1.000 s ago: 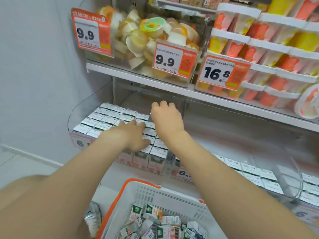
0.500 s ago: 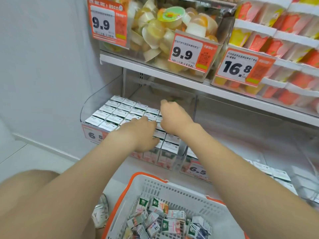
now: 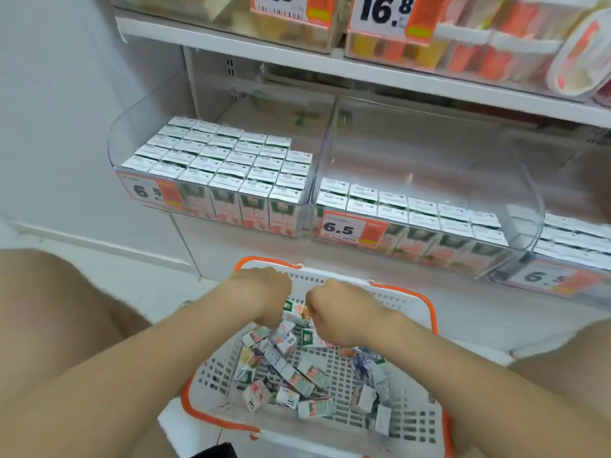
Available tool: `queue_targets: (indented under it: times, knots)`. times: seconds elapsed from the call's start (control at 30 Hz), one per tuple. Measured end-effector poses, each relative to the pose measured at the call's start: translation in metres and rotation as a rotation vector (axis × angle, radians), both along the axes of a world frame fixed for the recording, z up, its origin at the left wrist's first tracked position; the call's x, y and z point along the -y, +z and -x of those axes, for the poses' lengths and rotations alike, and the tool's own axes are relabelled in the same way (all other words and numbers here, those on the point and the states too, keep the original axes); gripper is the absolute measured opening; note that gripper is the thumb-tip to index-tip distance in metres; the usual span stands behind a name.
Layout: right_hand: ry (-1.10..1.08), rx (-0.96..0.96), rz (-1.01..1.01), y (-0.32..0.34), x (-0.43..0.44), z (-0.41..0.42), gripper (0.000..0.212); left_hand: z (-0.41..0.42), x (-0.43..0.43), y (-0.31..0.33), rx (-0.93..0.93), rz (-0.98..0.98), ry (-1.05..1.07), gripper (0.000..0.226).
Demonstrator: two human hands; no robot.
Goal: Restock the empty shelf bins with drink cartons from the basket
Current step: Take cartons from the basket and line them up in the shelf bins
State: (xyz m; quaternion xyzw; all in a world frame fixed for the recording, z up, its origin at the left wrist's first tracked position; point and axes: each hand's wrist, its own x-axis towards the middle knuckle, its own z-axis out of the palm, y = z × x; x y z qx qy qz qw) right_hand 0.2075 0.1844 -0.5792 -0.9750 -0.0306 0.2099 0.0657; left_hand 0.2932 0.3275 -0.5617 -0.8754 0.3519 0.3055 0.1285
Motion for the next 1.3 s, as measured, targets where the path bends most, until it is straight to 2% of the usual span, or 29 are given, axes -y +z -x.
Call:
queue_targets:
  times: [0.07,0.17,0.23,0.33,0.43,0.5,0.57,0.67,0.8,0.93,1.03,1.17,1.3]
  knots:
    - [-0.01,-0.11,0.0,-0.022,0.01,0.004,0.02,-0.003,0.006,-0.038,-0.061,-0.079,-0.011,0.009]
    - [-0.034,-0.168,-0.053,-0.049,0.022,0.005,0.025,-0.009,0.009,-0.086,-0.171,-0.123,0.051,0.034]
    - [-0.061,-0.184,-0.064,-0.068,0.027,0.003,0.028,-0.014,0.009,-0.113,-0.214,-0.091,0.119,0.035]
    - [-0.076,-0.203,-0.083,-0.096,0.03,0.0,0.033,-0.019,0.006,-0.151,-0.176,0.035,0.283,0.013]
    - [-0.094,-0.2,-0.102,-0.128,0.034,-0.008,0.016,-0.023,0.009,-0.18,-0.121,0.185,0.498,0.027]
    - [-0.118,-0.2,-0.139,-0.148,0.036,-0.019,0.033,-0.027,0.013,-0.191,-0.067,0.217,0.627,0.029]
    - [-0.128,-0.171,-0.164,-0.165,0.032,-0.03,0.035,-0.033,0.015,-0.206,-0.064,0.213,0.696,0.032]
    - [-0.083,-0.153,-0.119,-0.19,0.022,-0.045,0.041,-0.035,0.009,-0.242,-0.127,0.192,0.688,0.035]
    - [-0.035,-0.166,-0.078,-0.225,0.007,-0.056,0.086,-0.026,-0.005,-0.28,-0.13,0.179,0.65,0.047]
    - [0.035,-0.113,-0.031,-0.247,-0.007,-0.069,0.096,-0.027,-0.007,-0.29,-0.068,0.143,0.559,0.05]
    - [0.099,-0.12,0.072,-0.256,-0.003,-0.073,0.09,-0.03,-0.009,-0.293,-0.051,0.165,0.546,0.047]
    - [0.219,0.028,0.098,-0.255,0.011,-0.069,0.058,-0.024,-0.01,-0.293,-0.011,0.252,0.527,0.041]
    - [0.313,0.083,0.108,-0.249,0.015,-0.067,0.054,-0.014,-0.01,-0.28,-0.005,0.405,0.566,0.031]
